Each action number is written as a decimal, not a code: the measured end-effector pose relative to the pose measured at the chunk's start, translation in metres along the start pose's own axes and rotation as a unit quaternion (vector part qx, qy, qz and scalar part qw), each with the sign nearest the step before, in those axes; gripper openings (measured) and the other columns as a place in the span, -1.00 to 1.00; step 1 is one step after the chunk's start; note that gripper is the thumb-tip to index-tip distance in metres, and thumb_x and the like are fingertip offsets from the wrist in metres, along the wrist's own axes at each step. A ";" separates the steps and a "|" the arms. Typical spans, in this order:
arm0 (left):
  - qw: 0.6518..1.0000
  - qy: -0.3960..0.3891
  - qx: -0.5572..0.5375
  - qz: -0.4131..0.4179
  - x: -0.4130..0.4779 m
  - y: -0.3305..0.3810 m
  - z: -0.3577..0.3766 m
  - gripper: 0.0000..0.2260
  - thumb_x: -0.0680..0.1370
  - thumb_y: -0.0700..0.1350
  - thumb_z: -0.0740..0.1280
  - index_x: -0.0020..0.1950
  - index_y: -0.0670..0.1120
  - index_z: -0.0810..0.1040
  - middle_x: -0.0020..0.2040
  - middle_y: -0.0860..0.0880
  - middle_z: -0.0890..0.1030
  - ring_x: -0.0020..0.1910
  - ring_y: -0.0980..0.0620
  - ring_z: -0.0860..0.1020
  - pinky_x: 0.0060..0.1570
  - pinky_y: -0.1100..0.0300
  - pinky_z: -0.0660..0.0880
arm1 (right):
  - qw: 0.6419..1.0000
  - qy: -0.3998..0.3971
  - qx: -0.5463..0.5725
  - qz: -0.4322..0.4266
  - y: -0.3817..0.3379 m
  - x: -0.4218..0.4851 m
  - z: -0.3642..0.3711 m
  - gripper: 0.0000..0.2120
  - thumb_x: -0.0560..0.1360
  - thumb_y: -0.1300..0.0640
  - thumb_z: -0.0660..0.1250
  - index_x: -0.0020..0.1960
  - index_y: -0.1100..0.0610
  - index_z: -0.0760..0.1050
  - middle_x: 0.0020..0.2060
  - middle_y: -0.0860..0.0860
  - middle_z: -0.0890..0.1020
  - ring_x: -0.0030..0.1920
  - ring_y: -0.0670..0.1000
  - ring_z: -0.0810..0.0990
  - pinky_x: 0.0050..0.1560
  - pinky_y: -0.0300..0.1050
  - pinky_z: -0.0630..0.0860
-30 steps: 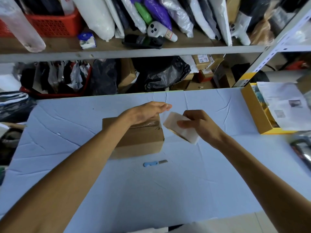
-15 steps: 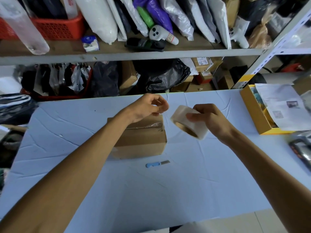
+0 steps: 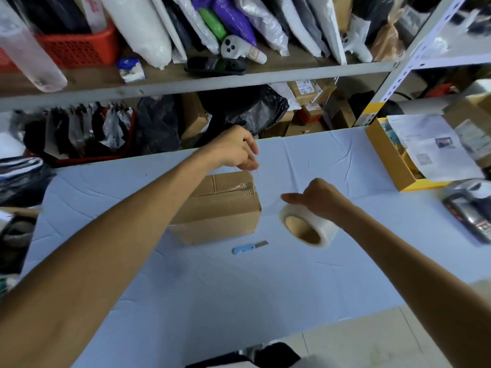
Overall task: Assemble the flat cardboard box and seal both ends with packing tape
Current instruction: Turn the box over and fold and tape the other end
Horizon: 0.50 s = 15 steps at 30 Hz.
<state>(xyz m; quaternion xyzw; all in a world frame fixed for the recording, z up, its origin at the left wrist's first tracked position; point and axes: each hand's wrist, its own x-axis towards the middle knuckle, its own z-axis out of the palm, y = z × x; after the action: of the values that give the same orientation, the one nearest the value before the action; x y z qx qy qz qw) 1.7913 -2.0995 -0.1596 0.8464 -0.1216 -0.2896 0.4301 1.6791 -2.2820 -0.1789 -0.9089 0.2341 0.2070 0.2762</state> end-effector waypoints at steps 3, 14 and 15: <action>0.997 0.072 -0.013 -0.002 0.007 -0.002 0.008 -0.76 0.43 -0.35 0.44 0.05 -0.21 0.51 -0.19 -0.07 0.63 -0.22 0.13 0.61 -0.40 0.43 0.50 | 0.998 0.030 0.057 -0.003 -0.003 -0.004 0.006 -0.54 0.45 -0.21 0.33 -0.23 0.20 0.37 -0.31 0.06 0.42 -0.37 0.01 0.37 -0.42 -0.12 0.21; 0.990 0.125 0.061 0.031 0.010 -0.006 0.012 -0.71 0.40 -0.37 0.45 0.02 -0.16 0.44 -0.21 -0.07 0.64 -0.24 0.14 0.56 -0.38 0.35 0.51 | 0.994 -0.025 0.095 0.037 0.003 -0.021 0.026 -0.55 0.47 -0.22 0.31 -0.25 0.15 0.27 -0.29 0.02 0.39 -0.34 -0.01 0.37 -0.31 -0.12 0.31; 0.989 0.126 0.064 0.032 0.011 -0.007 0.010 -0.68 0.38 -0.35 0.47 0.02 -0.15 0.43 -0.23 -0.04 0.64 -0.25 0.14 0.56 -0.35 0.32 0.51 | 0.994 -0.036 0.092 0.044 0.005 -0.022 0.029 -0.53 0.47 -0.26 0.28 -0.24 0.14 0.29 -0.28 0.01 0.40 -0.33 -0.01 0.38 -0.27 -0.10 0.32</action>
<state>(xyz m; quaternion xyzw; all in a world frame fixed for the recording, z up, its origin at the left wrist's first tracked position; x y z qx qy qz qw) 1.7939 -2.1070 -0.1736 0.8977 -0.1113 -0.1584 0.3958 1.6515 -2.2615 -0.1925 -0.8603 0.2822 0.2291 0.3573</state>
